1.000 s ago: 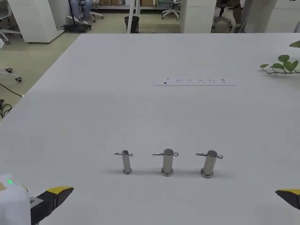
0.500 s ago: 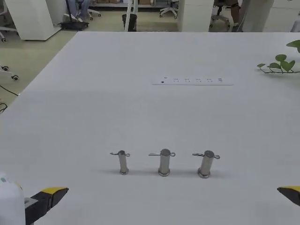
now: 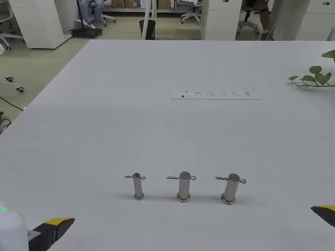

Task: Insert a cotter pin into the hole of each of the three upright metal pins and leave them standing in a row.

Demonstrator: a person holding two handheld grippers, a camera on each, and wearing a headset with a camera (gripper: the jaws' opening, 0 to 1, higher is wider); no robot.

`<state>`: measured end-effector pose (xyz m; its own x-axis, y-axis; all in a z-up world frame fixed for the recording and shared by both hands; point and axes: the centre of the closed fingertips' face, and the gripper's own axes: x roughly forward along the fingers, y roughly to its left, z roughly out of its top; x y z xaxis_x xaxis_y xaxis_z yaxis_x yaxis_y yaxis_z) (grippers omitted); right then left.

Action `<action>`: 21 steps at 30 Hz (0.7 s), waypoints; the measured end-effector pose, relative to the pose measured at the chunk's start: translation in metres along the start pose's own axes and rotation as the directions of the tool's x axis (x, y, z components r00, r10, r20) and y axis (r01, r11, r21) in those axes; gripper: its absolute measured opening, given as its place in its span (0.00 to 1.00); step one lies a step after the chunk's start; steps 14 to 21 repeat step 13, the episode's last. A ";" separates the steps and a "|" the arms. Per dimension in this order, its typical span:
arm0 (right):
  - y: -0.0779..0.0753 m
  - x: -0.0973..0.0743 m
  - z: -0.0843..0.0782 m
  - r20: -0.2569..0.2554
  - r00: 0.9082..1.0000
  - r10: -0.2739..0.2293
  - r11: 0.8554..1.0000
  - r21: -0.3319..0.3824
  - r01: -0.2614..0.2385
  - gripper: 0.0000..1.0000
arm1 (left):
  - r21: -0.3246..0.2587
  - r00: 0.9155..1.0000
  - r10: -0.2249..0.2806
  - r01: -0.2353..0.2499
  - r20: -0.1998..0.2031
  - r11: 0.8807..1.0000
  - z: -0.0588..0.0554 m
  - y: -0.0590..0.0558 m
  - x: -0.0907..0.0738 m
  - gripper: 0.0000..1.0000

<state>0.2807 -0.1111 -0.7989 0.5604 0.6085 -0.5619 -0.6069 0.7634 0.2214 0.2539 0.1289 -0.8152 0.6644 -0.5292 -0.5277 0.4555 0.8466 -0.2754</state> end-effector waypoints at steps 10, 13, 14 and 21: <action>0.001 0.000 0.003 -0.008 1.000 0.014 1.000 -0.010 -0.014 0.98 | -0.007 1.000 -0.005 0.005 0.008 1.000 0.005 -0.004 -0.002 0.99; -0.001 -0.001 0.007 0.016 1.000 0.015 1.000 0.017 -0.015 0.97 | -0.001 1.000 -0.005 0.005 0.006 1.000 0.006 -0.004 -0.002 0.99; -0.001 -0.001 0.007 0.016 1.000 0.015 1.000 0.017 -0.015 0.97 | -0.001 1.000 -0.005 0.005 0.006 1.000 0.006 -0.004 -0.002 0.99; -0.001 -0.001 0.007 0.016 1.000 0.015 1.000 0.017 -0.015 0.97 | -0.001 1.000 -0.005 0.005 0.006 1.000 0.006 -0.004 -0.002 0.99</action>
